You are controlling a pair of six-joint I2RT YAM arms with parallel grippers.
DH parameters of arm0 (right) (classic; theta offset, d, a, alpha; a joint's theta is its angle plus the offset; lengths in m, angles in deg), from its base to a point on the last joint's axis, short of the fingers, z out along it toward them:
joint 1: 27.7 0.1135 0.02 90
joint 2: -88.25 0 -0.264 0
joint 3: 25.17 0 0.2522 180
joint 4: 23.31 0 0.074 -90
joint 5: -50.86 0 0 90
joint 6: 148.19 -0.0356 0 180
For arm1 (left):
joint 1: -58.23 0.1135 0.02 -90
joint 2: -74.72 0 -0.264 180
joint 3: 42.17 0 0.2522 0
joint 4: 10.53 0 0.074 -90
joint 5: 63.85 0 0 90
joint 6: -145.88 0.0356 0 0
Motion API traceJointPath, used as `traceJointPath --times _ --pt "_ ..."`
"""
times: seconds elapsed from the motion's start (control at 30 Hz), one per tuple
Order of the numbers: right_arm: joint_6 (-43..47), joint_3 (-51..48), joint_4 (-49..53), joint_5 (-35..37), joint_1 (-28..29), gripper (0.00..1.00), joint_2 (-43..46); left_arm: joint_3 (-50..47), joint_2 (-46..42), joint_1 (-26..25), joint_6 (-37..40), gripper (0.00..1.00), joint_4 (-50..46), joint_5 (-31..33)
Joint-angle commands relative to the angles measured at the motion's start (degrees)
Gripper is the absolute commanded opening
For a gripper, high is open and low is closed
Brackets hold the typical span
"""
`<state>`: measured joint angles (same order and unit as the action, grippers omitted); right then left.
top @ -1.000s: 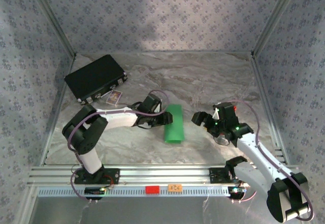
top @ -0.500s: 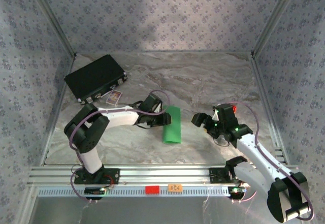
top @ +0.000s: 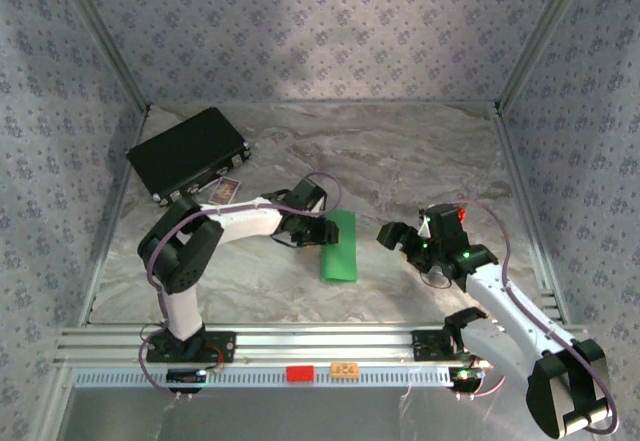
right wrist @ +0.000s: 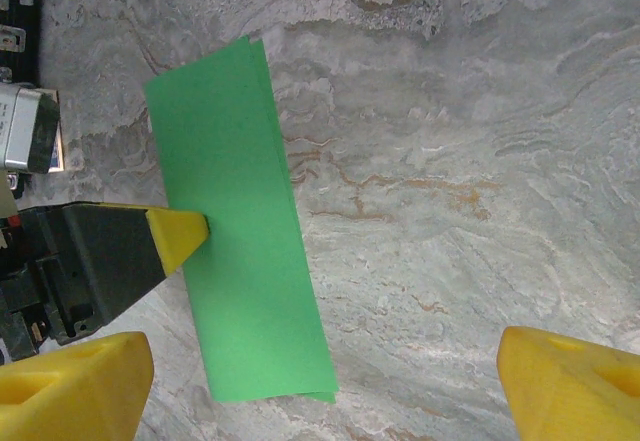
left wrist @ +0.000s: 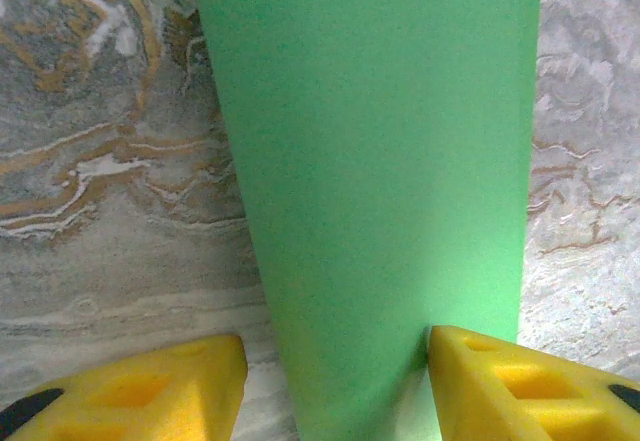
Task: Fold a paper plane with a square sheet of paper (pick it up from the middle)
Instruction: Hold the square sheet of paper at the center of the table.
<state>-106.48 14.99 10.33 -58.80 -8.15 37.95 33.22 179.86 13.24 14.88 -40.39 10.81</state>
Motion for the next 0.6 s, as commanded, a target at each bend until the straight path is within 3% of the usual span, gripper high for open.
traceJointPath --times 0.0,0.57 --pt "-0.62 -0.29 0.45 1.12 0.38 0.91 0.74 0.80 4.69 -0.19 3.21 0.53 -3.90 3.31" --pt "-0.29 -0.38 0.45 0.74 0.40 0.91 1.26 6.65 7.84 -0.52 5.93 0.52 -11.20 7.33"
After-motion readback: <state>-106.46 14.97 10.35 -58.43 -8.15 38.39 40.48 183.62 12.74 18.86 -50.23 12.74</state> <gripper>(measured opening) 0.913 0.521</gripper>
